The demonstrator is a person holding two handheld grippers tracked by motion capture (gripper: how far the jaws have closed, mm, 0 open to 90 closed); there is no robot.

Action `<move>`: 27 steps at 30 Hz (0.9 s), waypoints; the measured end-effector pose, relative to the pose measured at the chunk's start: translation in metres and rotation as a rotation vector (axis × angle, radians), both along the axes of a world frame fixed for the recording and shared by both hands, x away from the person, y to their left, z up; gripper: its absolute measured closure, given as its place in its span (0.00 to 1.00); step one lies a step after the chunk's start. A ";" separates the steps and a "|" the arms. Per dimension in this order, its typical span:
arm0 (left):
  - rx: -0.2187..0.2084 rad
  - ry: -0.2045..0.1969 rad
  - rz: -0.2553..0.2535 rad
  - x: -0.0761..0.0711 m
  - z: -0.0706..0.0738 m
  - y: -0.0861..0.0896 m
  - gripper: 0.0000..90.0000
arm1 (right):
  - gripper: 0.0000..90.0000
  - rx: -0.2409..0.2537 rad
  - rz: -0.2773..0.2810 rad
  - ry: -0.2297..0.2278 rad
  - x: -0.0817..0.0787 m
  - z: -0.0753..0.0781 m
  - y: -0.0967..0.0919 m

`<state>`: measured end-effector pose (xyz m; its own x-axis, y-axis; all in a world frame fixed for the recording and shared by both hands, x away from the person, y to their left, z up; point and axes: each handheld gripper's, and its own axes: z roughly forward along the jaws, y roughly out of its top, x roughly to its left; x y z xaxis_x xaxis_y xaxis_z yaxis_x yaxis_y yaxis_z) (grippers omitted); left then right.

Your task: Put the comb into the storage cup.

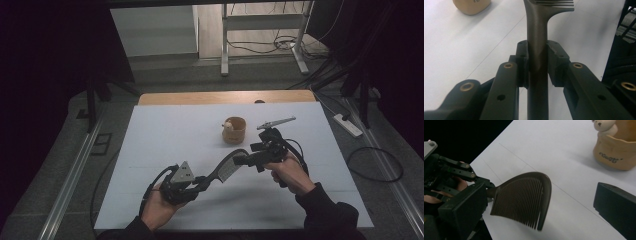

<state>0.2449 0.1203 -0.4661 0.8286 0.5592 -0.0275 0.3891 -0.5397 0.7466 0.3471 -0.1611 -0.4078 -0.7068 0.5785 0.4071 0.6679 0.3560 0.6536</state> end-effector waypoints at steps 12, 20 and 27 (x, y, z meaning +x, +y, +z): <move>-0.007 -0.004 -0.006 -0.001 0.000 -0.001 0.80 | 0.00 0.012 0.015 0.044 0.010 -0.003 0.013; -0.002 -0.015 -0.011 -0.002 0.001 -0.002 0.80 | 0.00 0.014 0.034 0.064 0.014 -0.006 0.020; -0.001 -0.023 -0.004 -0.002 0.000 -0.001 0.80 | 0.30 0.065 0.033 0.091 0.016 -0.006 0.014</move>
